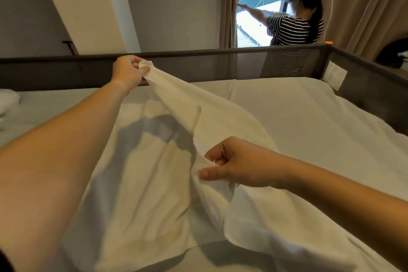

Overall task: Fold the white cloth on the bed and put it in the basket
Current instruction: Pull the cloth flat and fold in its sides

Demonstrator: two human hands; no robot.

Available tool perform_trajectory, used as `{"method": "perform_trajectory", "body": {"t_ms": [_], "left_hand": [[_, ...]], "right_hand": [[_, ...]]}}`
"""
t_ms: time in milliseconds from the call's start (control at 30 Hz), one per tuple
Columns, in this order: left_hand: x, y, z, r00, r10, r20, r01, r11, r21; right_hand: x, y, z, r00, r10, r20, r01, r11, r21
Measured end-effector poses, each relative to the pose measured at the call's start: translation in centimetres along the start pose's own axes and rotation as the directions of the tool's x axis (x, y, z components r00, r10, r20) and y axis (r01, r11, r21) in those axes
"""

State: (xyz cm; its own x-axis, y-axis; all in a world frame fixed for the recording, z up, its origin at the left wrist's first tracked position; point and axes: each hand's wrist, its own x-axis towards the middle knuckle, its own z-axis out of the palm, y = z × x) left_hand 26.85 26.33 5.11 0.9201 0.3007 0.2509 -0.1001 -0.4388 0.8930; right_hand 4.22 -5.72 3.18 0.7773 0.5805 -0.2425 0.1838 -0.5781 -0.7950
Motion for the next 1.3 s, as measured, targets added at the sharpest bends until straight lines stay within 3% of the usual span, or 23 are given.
{"method": "perform_trajectory", "body": {"t_ms": [300, 600, 1167, 1300], "left_hand": [[0.4, -4.0, -8.1, 0.999, 0.004, -0.055, 0.001, 0.996, 0.084], [6.5, -10.7, -13.5, 1.0, -0.009, 0.001, 0.009, 0.993, 0.122], [13.3, -19.4, -17.6, 0.994, -0.03, -0.106, 0.048, 0.983, 0.175], [13.0, -21.5, -18.2, 0.995, -0.011, -0.096, 0.031, 0.977, 0.209]], "right_hand": [[4.7, -4.5, 5.4, 0.984, -0.124, 0.125, 0.118, 0.991, 0.056], [12.6, -9.8, 12.4, 0.973, -0.202, 0.114, 0.202, 0.979, 0.013], [21.8, -15.0, 21.9, 0.939, -0.265, 0.219, 0.257, 0.964, 0.063], [22.7, -14.3, 23.4, 0.929, -0.275, 0.248, 0.282, 0.959, 0.005]]}}
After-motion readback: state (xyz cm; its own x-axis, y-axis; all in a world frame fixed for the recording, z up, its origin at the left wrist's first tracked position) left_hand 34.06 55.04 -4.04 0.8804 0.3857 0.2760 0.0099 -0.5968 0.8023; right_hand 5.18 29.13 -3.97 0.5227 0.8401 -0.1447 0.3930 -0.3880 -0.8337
